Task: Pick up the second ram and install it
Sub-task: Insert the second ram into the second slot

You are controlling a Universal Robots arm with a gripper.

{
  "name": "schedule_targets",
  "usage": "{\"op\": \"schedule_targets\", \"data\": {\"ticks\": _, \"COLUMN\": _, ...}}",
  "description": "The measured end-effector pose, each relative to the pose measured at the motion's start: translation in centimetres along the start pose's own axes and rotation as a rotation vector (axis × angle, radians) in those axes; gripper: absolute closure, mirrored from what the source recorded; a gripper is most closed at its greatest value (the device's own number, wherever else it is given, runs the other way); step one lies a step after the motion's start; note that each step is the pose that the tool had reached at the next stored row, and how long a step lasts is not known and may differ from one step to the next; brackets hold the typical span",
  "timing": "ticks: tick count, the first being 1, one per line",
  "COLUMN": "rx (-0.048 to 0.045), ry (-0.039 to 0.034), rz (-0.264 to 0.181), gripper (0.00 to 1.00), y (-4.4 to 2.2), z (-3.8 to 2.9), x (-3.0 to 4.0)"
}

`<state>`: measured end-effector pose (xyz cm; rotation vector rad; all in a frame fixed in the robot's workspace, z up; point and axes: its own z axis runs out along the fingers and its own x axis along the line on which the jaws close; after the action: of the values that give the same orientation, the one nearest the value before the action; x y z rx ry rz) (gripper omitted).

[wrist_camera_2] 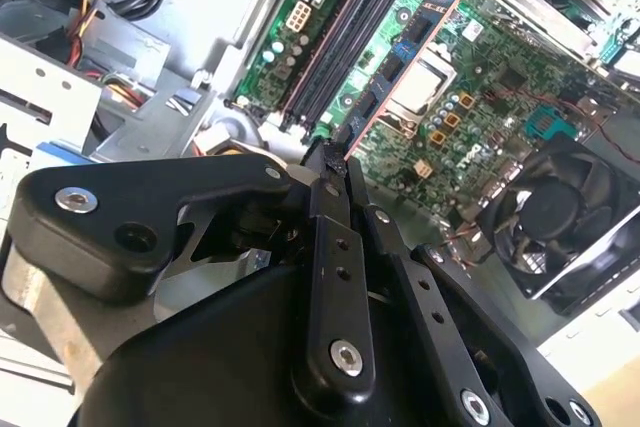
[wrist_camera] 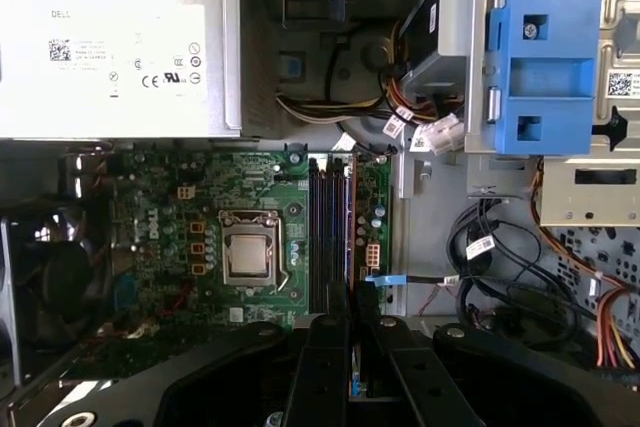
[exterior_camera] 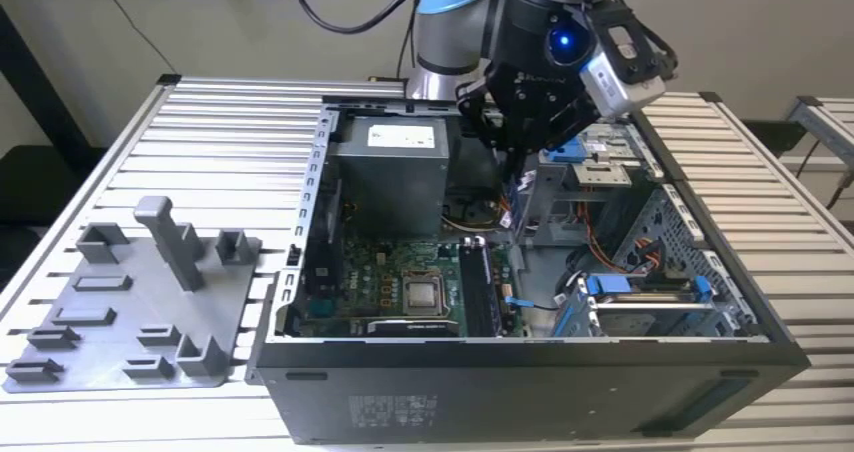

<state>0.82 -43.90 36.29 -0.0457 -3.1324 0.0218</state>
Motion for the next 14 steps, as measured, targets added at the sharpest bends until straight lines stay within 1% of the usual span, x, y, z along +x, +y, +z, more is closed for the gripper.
{"op": "schedule_targets", "data": {"ticks": 14, "rx": 0.0001, "ry": 0.0, "rz": 0.0, "gripper": 0.86, "y": 0.01, "z": 0.9, "x": -0.01}}
